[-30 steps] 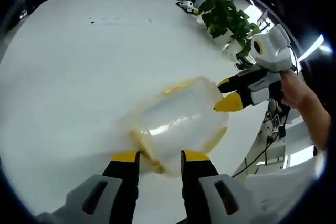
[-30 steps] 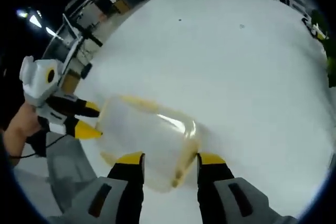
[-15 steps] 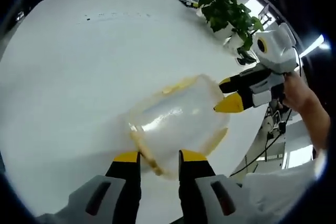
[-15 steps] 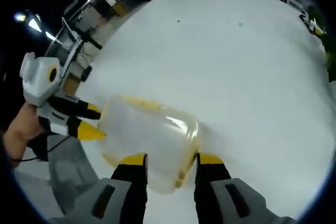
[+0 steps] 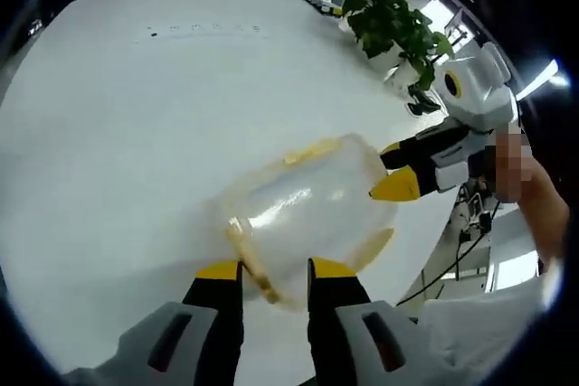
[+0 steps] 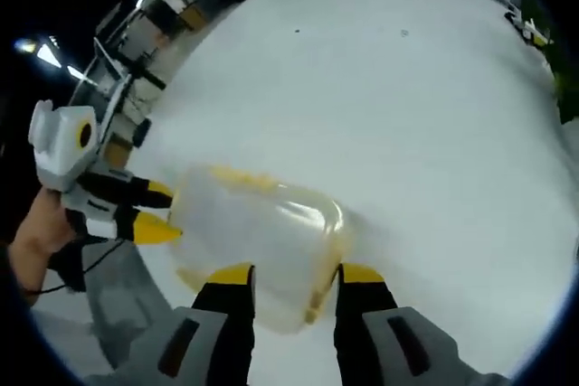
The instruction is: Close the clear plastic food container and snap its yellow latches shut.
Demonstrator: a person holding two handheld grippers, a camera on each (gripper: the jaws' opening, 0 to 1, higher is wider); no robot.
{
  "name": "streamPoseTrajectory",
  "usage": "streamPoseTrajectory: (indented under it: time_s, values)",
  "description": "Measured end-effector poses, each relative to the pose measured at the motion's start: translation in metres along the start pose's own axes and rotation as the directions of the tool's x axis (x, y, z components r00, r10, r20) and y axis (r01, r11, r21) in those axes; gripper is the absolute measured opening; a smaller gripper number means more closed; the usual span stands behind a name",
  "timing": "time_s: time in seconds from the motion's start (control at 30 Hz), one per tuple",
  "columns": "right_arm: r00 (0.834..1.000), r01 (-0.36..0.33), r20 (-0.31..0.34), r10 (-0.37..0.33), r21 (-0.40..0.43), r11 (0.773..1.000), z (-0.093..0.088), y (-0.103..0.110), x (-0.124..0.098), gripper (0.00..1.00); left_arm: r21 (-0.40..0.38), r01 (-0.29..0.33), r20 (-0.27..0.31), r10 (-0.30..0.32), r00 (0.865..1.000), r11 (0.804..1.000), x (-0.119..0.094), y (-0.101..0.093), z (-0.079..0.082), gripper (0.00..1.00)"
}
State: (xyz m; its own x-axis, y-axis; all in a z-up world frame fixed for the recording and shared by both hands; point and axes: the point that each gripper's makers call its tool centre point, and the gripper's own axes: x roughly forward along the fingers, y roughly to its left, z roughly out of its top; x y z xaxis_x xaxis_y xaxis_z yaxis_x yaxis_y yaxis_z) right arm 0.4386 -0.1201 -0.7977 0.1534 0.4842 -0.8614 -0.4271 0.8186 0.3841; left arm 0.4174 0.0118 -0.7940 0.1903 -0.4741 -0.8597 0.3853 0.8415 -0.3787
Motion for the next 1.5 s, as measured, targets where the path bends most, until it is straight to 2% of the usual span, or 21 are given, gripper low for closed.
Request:
streamPoseTrajectory:
  time_s: [0.37, 1.0, 1.3, 1.37, 1.5]
  values:
    - [1.0, 0.025, 0.008, -0.026, 0.077, 0.997, -0.013, 0.005, -0.001, 0.33, 0.053, 0.03, -0.008, -0.03, 1.0, 0.998, 0.0, 0.006, 0.004, 0.24]
    - [0.997, 0.034, 0.055, -0.044, 0.169, 0.985, -0.017, 0.005, 0.0, 0.34, 0.095, 0.051, 0.006, -0.052, 0.999, 0.994, 0.0, 0.009, 0.008, 0.25]
    - [0.997, 0.026, 0.064, -0.034, 0.129, 0.991, -0.017, 0.007, 0.0, 0.35, 0.068, 0.086, 0.038, -0.088, 0.995, 0.994, 0.001, 0.011, 0.009, 0.29]
    - [0.997, 0.015, 0.074, -0.02, 0.061, 0.998, -0.016, 0.009, 0.0, 0.36, 0.097, 0.084, 0.041, -0.088, 0.995, 0.992, 0.002, 0.009, 0.009, 0.32]
    - [0.997, 0.014, 0.073, -0.016, 0.039, 0.999, -0.018, 0.01, -0.005, 0.34, 0.103, 0.086, 0.047, -0.092, 0.995, 0.991, 0.001, 0.009, 0.01, 0.37]
